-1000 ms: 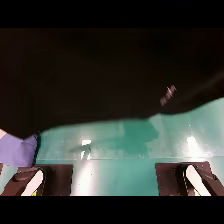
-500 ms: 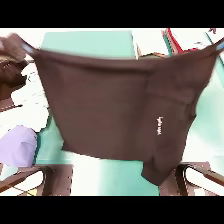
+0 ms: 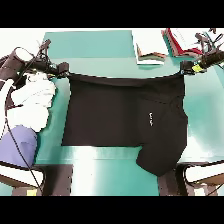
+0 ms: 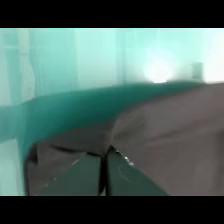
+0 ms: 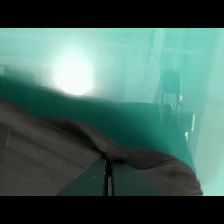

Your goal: Fold the shirts.

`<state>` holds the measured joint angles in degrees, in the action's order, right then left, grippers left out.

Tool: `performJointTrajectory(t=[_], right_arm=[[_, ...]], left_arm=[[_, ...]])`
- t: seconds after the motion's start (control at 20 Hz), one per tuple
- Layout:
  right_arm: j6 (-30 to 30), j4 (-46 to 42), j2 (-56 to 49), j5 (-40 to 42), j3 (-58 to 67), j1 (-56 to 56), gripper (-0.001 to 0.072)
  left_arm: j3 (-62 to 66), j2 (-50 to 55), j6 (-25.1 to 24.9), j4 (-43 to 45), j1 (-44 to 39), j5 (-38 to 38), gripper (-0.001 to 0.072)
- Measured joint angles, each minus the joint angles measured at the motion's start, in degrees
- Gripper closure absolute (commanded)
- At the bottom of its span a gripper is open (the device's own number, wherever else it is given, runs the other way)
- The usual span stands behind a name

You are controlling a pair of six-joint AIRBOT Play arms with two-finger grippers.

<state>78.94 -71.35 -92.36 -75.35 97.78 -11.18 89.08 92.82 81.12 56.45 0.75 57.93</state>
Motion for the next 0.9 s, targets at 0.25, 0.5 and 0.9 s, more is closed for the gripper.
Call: performJointTrajectory(t=[0.25,0.5,0.9], right_arm=[[-0.9,-3.8,0.8,-2.1,-3.4,-1.2,0.0696],[-1.5,-8.4,8.0,-0.8,-17.1,-1.4,0.0695],[-1.1,-9.6,17.4,3.1,-30.8,-1.6,0.0323]], left_arm=[[1.0,2.2,-0.5,3.5,-0.2,3.5,0.0683],[-3.7,2.6,-1.7,5.5,-0.3,9.4,0.0683],[-9.0,0.5,-0.5,6.7,-0.3,12.7,0.0231]])
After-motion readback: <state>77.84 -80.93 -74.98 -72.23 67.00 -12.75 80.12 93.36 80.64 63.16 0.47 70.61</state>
